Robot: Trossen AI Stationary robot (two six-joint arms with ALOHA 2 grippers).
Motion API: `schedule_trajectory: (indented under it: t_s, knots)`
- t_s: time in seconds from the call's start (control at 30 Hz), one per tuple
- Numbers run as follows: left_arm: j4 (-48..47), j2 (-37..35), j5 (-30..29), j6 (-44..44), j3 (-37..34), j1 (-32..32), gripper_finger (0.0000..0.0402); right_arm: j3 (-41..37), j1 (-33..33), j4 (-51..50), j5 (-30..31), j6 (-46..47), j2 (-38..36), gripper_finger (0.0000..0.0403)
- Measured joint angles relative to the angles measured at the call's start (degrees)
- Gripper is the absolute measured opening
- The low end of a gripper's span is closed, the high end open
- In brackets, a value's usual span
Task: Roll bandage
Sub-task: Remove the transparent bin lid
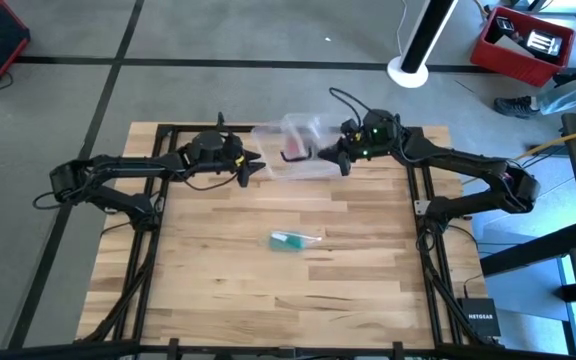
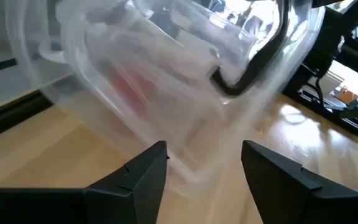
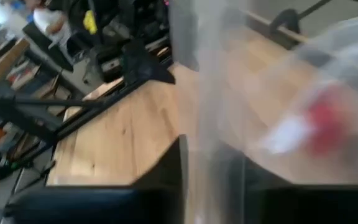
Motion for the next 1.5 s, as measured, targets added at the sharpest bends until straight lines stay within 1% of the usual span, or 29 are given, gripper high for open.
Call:
schedule_trajectory:
  t_s: [0.07, 0.13, 0.27, 0.3, 0.4, 0.5, 0.57, 0.63, 0.8, 0.87, 0.9, 1.0, 1.13, 1.23, 1.4, 1.5]
  knots:
    - [-0.14, -0.99, 0.02, 0.60, -0.07, -0.44, 0.0198, -0.02, 1.14, -0.08, 0.43, -1.18, -0.47, 0.0024]
    - [0.17, -2.76, 0.03, 1.11, -0.07, -1.09, 0.0198, -0.02, 2.93, 0.00, 2.55, -2.33, -1.76, 0.0022]
    - [-0.62, -6.98, -0.21, 1.15, -0.05, -2.89, 0.0198, 0.00, 6.51, 0.00, 6.75, -2.48, -4.45, 0.0041]
    - [-0.85, -8.31, -0.26, 1.16, -0.07, -3.38, 0.0198, 0.00, 7.54, 0.04, 7.52, -2.58, -5.22, 0.0040]
    - [-3.19, -12.64, -1.02, 2.46, -0.05, -5.01, 0.0198, 0.00, 10.99, -0.02, 10.06, -4.15, -8.36, 0.0020]
    - [-8.18, -17.42, -2.75, 4.49, -0.05, -6.94, 0.0198, 0.13, 15.67, -2.68, 13.99, -5.60, -12.26, 0.0020]
    - [-12.24, -20.35, -5.70, 5.48, -0.05, -8.32, 0.0198, 1.74, 19.89, -8.97, 18.20, -6.00, -15.11, 0.0023]
    - [-16.04, -22.64, -8.12, 6.14, -0.05, -9.71, 0.0198, 4.14, 25.03, -16.57, 23.96, -7.77, -17.26, 0.0025]
    - [-22.64, -24.72, -10.65, 5.94, -0.05, -13.97, 0.0198, 8.91, 42.72, -34.69, 41.34, -8.81, -18.86, 0.0020]
    - [-23.31, -24.21, -12.23, 5.67, -0.05, -16.18, 0.0198, 9.79, 50.58, -42.28, 49.82, -5.50, -18.61, 0.0020]
    - [-23.17, -23.91, -12.87, 5.68, -0.05, -17.43, 0.0198, 10.16, 54.01, -45.64, 52.82, -3.15, -18.18, 0.0020]
    - [-22.83, -23.04, -14.65, 5.92, -0.05, -20.77, 0.0198, 10.56, 61.53, -53.24, 58.41, 4.62, -16.12, 0.0020]
    - [-20.82, -22.55, -17.63, 4.67, -0.07, -24.06, 0.0198, 10.54, 67.15, -61.16, 63.05, 12.22, -12.02, 0.0021]
    - [-20.55, -22.33, -19.28, 3.96, -0.07, -25.78, 0.0198, 10.54, 69.66, -65.21, 64.56, 14.27, -8.31, 0.0021]
    - [-20.58, -22.29, -19.78, 2.93, -0.07, -27.43, 0.0198, 10.60, 71.95, -65.66, 62.40, 14.06, -0.95, 0.0030]
    - [-20.60, -22.29, -19.78, 2.59, -0.07, -27.73, 0.0198, 10.60, 72.14, -65.82, 59.23, 14.54, 3.32, 0.0044]
